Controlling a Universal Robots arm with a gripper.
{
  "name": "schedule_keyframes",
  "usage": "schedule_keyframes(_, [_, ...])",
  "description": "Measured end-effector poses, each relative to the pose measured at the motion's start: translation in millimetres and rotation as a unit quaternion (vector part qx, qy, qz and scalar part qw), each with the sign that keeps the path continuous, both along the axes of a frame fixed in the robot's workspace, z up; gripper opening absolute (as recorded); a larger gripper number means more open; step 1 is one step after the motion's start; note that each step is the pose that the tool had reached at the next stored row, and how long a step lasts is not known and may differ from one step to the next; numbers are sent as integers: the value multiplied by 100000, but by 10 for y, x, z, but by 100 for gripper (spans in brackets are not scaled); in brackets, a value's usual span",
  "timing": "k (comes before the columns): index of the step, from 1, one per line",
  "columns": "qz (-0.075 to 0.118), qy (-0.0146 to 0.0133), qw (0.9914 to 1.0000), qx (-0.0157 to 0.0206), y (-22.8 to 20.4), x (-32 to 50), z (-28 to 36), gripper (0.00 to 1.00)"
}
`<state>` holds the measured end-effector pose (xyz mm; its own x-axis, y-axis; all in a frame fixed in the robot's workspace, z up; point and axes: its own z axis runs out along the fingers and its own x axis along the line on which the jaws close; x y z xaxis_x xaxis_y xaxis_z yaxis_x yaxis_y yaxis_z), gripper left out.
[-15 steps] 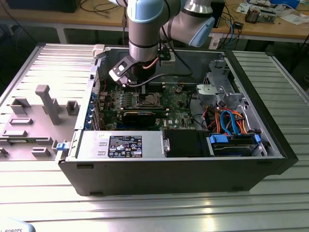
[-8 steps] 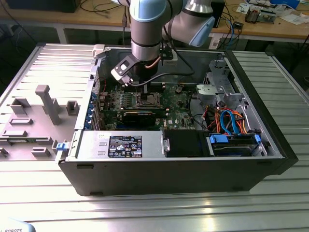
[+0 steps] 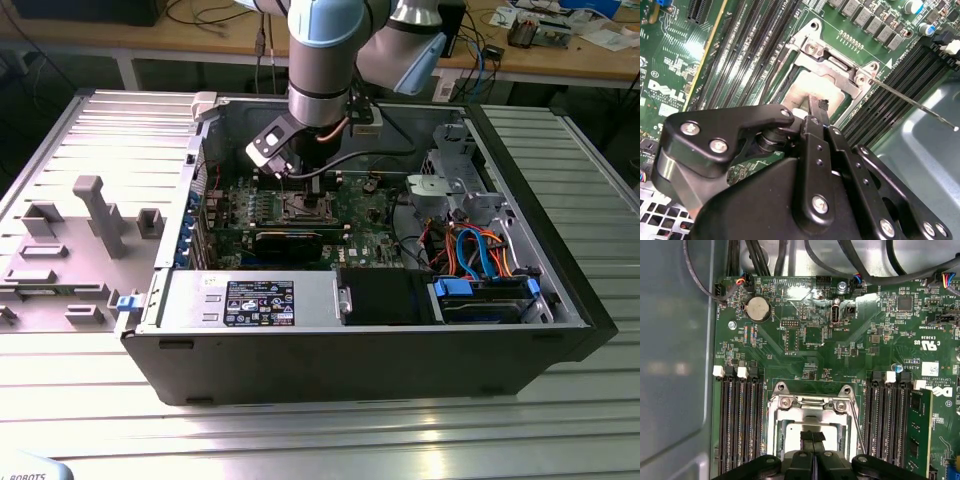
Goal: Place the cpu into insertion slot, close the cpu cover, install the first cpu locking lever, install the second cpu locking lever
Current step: 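Install the first cpu locking lever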
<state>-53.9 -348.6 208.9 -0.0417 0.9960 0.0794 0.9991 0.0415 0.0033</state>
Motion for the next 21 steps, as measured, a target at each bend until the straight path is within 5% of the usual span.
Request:
schedule_keyframes(11, [-1, 0, 100000, 1, 0, 3, 13, 11])
schedule_keyframes(21, [4, -4, 100000, -96, 1, 3, 159, 11])
